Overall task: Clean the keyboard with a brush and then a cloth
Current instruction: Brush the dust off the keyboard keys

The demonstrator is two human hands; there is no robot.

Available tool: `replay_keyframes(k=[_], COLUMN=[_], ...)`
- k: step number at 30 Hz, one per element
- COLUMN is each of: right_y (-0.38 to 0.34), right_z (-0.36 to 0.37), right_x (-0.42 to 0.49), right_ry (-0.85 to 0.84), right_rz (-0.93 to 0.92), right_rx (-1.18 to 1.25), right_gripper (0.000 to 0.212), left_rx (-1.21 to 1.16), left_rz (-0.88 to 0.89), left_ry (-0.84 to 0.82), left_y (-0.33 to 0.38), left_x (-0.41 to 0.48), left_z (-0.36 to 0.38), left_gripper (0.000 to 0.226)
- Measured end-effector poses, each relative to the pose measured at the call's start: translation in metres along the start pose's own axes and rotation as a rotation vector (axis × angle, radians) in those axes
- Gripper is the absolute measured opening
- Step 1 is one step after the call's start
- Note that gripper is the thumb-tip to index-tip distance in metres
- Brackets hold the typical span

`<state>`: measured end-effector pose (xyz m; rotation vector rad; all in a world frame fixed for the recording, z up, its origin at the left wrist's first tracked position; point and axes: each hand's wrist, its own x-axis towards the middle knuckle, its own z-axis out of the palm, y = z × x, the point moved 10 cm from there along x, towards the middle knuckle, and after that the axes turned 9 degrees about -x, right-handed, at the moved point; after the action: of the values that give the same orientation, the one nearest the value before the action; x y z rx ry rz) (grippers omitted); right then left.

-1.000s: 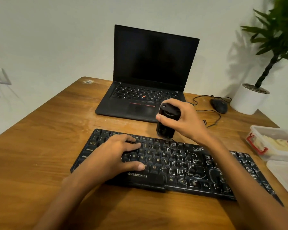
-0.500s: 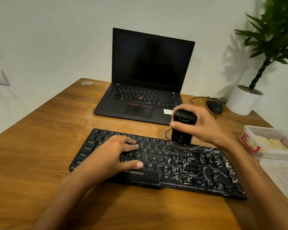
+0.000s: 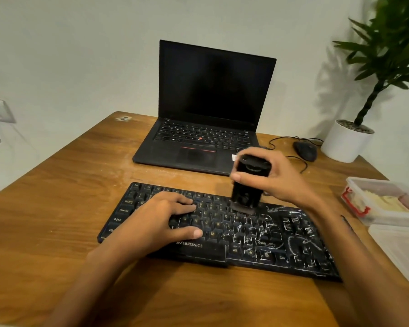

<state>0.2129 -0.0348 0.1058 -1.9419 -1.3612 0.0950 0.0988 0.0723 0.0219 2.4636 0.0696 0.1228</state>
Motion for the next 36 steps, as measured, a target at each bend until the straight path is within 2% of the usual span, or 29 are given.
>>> replay_keyframes(k=[5, 11, 15, 18, 20, 23, 27, 31, 34, 36], right_y=[-0.025, 0.013, -0.017, -0.021, -0.009, -0.009, -0.011, -0.007, -0.016, -0.01], right_z=[0.043, 0.001, 0.01, 0.041, 0.038, 0.014, 0.039, 0.014, 0.037, 0.036], right_x=[0.011, -0.01, -0.002, 0.005, 0.012, 0.017, 0.013, 0.018, 0.009, 0.006], right_ry=[-0.055, -0.042, 0.014, -0.072, -0.012, 0.124, -0.083, 0.115, -0.077, -0.036], right_rz=[-0.094, 0.076, -0.027, -0.032, 0.023, -0.002, 0.008, 0.005, -0.011, 0.025], right_rx=[0.031, -0.042, 0.092, 0.049, -0.015, -0.036, -0.001, -0.077, 0.021, -0.026], right_gripper=[0.023, 0.031, 0.023, 0.019, 0.019, 0.019, 0.018, 0.018, 0.018, 0.016], left_rx=[-0.001, -0.001, 0.045, 0.04, 0.028, 0.04, 0.031, 0.032, 0.027, 0.034], left_rz=[-0.003, -0.023, 0.026, 0.031, 0.041, 0.067, 0.079, 0.074, 0.071, 0.072], left_ry=[0.0, 0.0, 0.04, 0.035, 0.041, 0.053, 0.063, 0.06, 0.058, 0.053], left_y=[-0.001, 0.002, 0.011, 0.012, 0.011, 0.01, 0.008, 0.007, 0.006, 0.007], left_x=[-0.001, -0.003, -0.009, -0.014, -0.015, -0.014, -0.014, -0.014, -0.014, -0.014], left_z=[-0.001, -0.002, -0.004, -0.001, 0.0, 0.0, 0.001, 0.001, 0.001, 0.002], left_gripper=[0.082, 0.082, 0.081, 0.079, 0.077, 0.082, 0.092, 0.091, 0.092, 0.093])
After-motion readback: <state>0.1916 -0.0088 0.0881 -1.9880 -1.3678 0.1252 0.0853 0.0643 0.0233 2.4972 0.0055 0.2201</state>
